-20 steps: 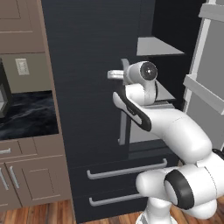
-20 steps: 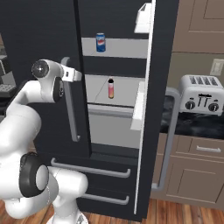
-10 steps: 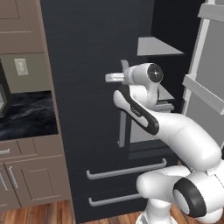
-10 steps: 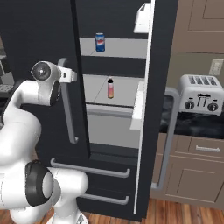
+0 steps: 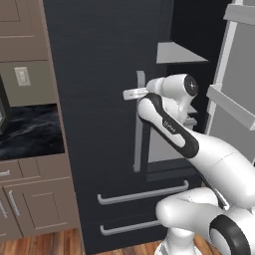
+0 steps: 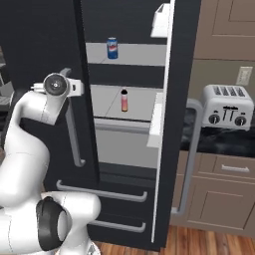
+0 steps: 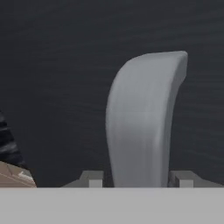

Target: Open the fridge, grab two sodas, and place both sodas inside the bowl with ice on the dining counter.

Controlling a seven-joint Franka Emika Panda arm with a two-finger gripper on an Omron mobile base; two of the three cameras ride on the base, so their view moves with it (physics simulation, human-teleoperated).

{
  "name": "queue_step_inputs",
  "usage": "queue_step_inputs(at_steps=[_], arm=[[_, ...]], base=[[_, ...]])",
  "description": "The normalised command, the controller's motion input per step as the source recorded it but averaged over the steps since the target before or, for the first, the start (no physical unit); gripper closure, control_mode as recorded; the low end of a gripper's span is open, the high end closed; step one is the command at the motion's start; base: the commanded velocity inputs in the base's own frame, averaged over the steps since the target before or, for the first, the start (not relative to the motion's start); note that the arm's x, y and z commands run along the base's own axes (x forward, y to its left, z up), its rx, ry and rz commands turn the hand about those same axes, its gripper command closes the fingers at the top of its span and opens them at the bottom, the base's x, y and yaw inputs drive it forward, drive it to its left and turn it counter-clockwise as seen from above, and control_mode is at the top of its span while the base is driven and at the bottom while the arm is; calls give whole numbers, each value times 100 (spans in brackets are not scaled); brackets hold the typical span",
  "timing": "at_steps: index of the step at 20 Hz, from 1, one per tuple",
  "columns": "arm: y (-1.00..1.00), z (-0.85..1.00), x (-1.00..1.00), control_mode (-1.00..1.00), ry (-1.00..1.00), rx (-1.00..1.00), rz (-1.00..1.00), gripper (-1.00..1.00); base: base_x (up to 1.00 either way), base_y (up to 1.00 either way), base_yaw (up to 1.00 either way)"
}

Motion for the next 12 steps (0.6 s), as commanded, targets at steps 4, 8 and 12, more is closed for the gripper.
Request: queue_step_inputs(at_steps=[4,8,12], arm=[[100,-12,-37,-100,0,-1,16,100],[100,-12,-39,-100,0,-1,14,100],[100,-9,-41,-100,0,-1,11,100]], base=[[0,0,0],[0,0,0],[0,0,0]])
